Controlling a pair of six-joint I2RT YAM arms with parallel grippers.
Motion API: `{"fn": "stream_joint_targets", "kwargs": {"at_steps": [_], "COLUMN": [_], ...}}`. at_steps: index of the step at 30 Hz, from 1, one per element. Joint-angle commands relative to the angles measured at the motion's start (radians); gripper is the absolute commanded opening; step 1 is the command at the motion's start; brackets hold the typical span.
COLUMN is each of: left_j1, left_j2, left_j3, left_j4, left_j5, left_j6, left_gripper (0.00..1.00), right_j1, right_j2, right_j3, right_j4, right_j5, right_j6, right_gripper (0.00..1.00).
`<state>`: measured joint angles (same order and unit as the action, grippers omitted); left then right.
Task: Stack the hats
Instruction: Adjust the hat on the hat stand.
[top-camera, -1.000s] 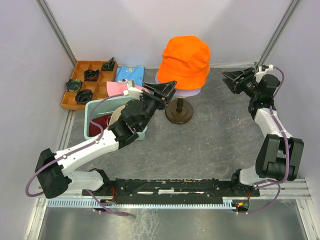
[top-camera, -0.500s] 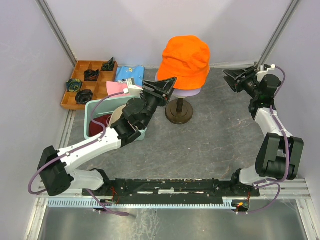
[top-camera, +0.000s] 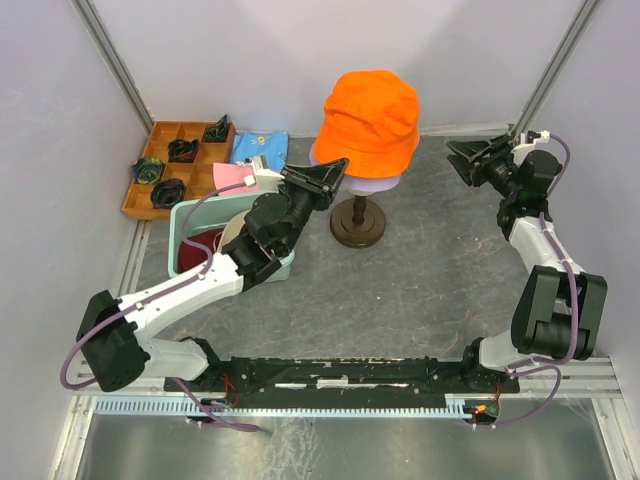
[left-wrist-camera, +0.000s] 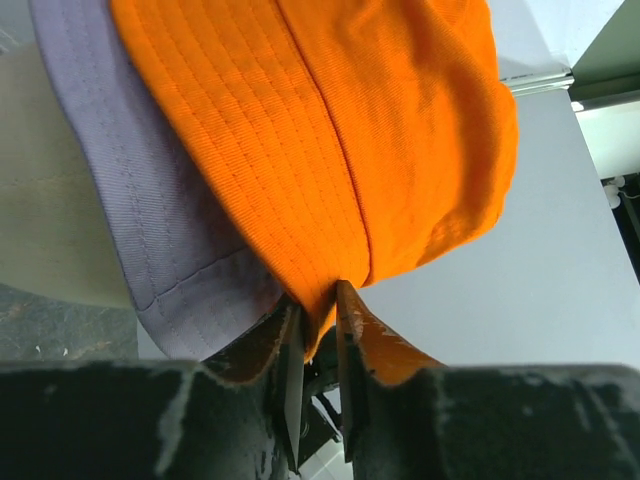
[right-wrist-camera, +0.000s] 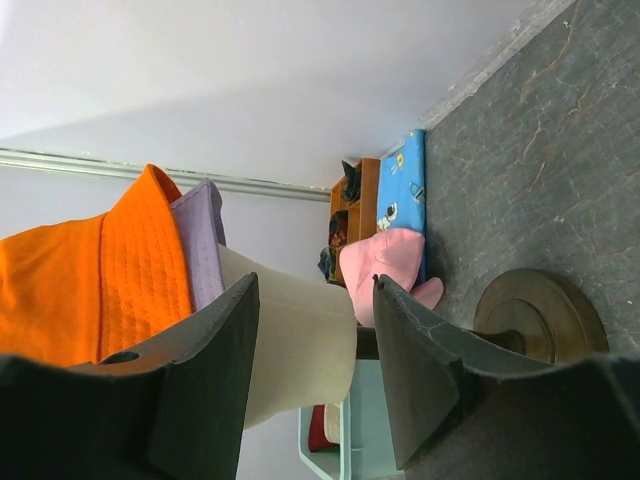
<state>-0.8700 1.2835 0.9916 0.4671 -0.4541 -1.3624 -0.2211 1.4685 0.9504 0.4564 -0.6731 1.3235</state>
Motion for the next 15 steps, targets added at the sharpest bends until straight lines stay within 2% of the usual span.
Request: {"fn": "stream_joint_targets", "kwargs": {"at_steps": [1,6,11,15], "left_j1": [0.038,0.148,0.307,0.364], "left_j2": [-0.001,0.012,0.114,0.215], "left_j3": [-0.007,0.005,0.049,0.138], "left_j4": [0.047,-0.028,-0.016,-0.021], "left_j5": [0.017,0.18,0.521,0.71], "left_j6": [0.025,-0.014,-0.088,-0.085], "left_gripper": [0.22,0.14,0.1,0.06], "right_j1": [-0.006,-0.006,-0.009,-0.009], "right_j2": [-0.014,-0.013,-0.006,-0.008], "right_j3": [-0.002,-0.001,0.017,0.046], "right_j4": [0.053,0.048,0.048,0.06], "right_j5": [0.004,-0.001,-0.018,-0.042], "right_j6": [-0.005,-0.015,-0.023,-0.017], "right_gripper": [0.57,0.57,0.57,0.57]}}
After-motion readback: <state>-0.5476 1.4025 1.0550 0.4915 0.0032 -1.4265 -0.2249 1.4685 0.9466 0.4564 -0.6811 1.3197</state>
